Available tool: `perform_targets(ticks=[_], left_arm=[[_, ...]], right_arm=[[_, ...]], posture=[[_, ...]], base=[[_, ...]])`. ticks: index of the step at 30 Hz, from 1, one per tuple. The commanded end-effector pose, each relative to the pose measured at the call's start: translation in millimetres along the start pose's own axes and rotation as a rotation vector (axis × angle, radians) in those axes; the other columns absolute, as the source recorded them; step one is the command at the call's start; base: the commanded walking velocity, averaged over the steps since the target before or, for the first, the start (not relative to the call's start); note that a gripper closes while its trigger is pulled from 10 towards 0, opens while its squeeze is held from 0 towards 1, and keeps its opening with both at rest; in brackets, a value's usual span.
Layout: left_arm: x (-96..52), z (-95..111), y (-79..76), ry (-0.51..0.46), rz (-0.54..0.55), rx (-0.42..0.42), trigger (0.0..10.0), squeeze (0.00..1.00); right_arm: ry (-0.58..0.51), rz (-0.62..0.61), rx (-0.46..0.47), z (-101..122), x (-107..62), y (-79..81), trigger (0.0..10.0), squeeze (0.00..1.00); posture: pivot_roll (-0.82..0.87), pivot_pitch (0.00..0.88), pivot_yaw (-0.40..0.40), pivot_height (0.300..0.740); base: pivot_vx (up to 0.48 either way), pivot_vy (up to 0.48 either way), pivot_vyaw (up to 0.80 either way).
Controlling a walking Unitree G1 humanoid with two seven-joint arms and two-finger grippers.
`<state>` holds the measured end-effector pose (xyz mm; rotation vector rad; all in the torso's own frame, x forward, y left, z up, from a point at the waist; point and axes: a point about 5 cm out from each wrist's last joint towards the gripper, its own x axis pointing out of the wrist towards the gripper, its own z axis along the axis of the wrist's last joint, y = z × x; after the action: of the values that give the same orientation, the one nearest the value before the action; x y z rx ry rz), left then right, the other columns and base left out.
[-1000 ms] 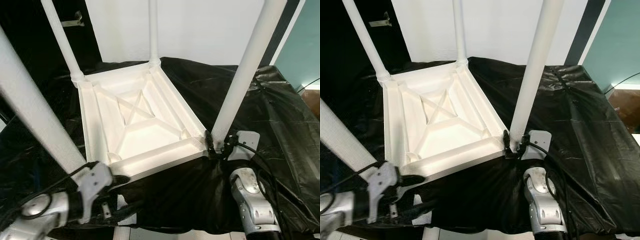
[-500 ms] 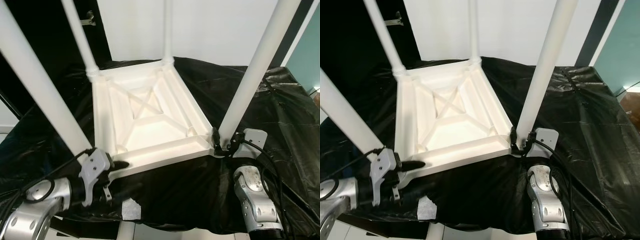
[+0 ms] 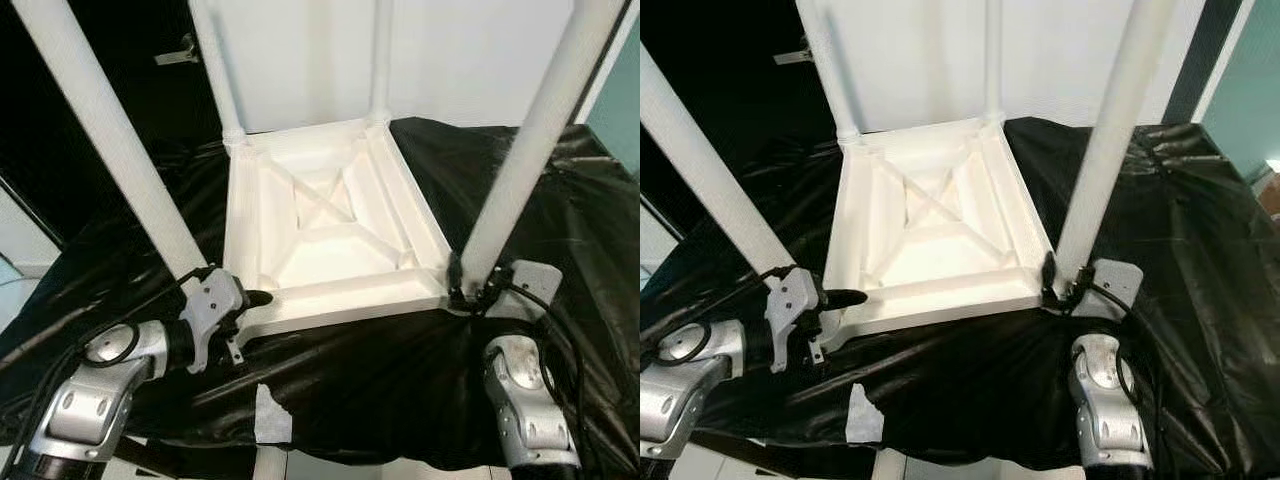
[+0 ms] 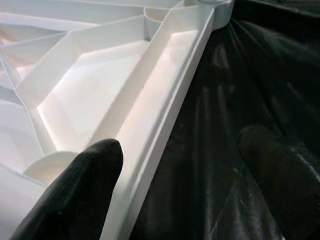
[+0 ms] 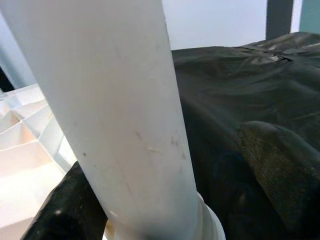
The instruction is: Building children table
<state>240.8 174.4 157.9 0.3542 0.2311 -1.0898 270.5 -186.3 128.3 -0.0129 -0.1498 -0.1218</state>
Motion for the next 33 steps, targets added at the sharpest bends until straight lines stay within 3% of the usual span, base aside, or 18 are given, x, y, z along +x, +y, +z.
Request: perform_targets(ticks=[1, 2, 7, 14, 16, 17, 18, 21, 23, 25, 26, 28, 30, 33], left_arm=[[-14.3, -1.2, -3.6, -0.007, -0.002, -0.037, 10.0, 0.0], [-14.3, -1.2, -3.6, -0.007, -0.002, -0.037, 10.0, 0.0], [-50.2, -14.7, -11.4, 0.032, 0.019, -0.112, 10.0, 0.0], [-74.0, -14.0, -10.7, 0.014, 0.079, -0.145, 10.0, 0.0], [-87.6, -18.9, -8.6, 0.034, 0.12, -0.157, 10.0, 0.0], [-87.6, -18.9, -8.6, 0.034, 0.12, -0.157, 10.0, 0.0], [-102.4, -24.9, -2.3, 0.061, 0.175, -0.177, 10.0, 0.0], [-115.2, -30.9, 4.8, 0.085, 0.233, -0.204, 10.0, 0.0], [-115.2, -30.9, 4.8, 0.085, 0.233, -0.204, 10.0, 0.0], [-129.0, -41.1, 20.2, 0.123, 0.327, -0.209, 10.0, 0.0], [-129.0, -41.1, 20.2, 0.123, 0.327, -0.209, 10.0, 0.0], [-134.5, -49.2, 42.7, 0.13, 0.45, -0.213, 10.0, 0.0], [-129.4, -50.4, 63.3, 0.114, 0.556, -0.181, 10.0, 0.0], [-125.9, -49.5, 69.8, 0.1, 0.582, -0.164, 10.0, 0.0]], right_arm=[[-0.025, 0.013, 0.004, 7.3, 6.3, 0.3, 10.0, 0.0], [-0.025, 0.013, 0.004, 7.3, 6.3, 0.3, 10.0, 0.0], [-0.062, 0.072, 0.005, 19.8, 15.2, 10.4, 10.0, 0.0], [-0.05, 0.063, -0.006, 16.4, 18.1, 9.6, 10.0, 0.0], [-0.045, 0.058, -0.004, 14.9, 19.5, 6.3, 10.0, 0.0], [-0.045, 0.058, -0.004, 14.9, 19.5, 6.3, 10.0, 0.0], [-0.041, 0.065, -0.006, 14.4, 19.9, 5.4, 10.0, 0.0], [-0.032, 0.081, -0.006, 13.5, 19.9, 6.3, 10.0, 0.0], [-0.032, 0.081, -0.006, 13.5, 19.9, 6.3, 10.0, 0.0], [-0.031, 0.105, -0.014, 13.9, 16.6, 10.1, 10.0, 0.0], [-0.031, 0.105, -0.014, 13.9, 16.6, 10.1, 10.0, 0.0], [-0.026, 0.129, -0.015, 14.1, 10.1, 15.7, 10.0, 0.0], [-0.015, 0.155, -0.017, 13.6, 2.7, 21.2, 10.0, 0.0], [-0.008, 0.161, -0.012, 13.1, -0.1, 22.9, 10.0, 0.0]], posture=[[-0.07, 0.034, 0.07, 0.74], [-0.07, 0.034, 0.07, 0.74], [-0.05, 0.042, 0.038, 0.74], [-0.03, 0.041, 0.021, 0.74], [-0.02, 0.039, 0.017, 0.74], [-0.02, 0.039, 0.017, 0.74], [-0.02, 0.042, 0.016, 0.74], [-0.02, 0.042, 0.016, 0.74], [-0.02, 0.042, 0.016, 0.74], [-0.03, 0.038, 0.019, 0.74], [-0.03, 0.038, 0.019, 0.74], [-0.04, 0.033, 0.02, 0.74], [-0.05, 0.031, 0.019, 0.74], [-0.05, 0.028, 0.019, 0.74]], base=[[0.0, 0.0, 0.0], [0.0, 0.0, 0.0], [0.0, 0.0, 0.0], [0.0, 0.0, 0.0], [0.0, 0.0, 0.0], [0.0, 0.0, 0.0], [0.0, 0.0, 0.0], [0.0, 0.0, 0.0], [0.0, 0.0, 0.0], [0.0, 0.0, 0.0], [0.0, 0.0, 0.0], [0.0, 0.0, 0.0], [0.0, 0.0, 0.0], [0.0, 0.0, 0.0]])
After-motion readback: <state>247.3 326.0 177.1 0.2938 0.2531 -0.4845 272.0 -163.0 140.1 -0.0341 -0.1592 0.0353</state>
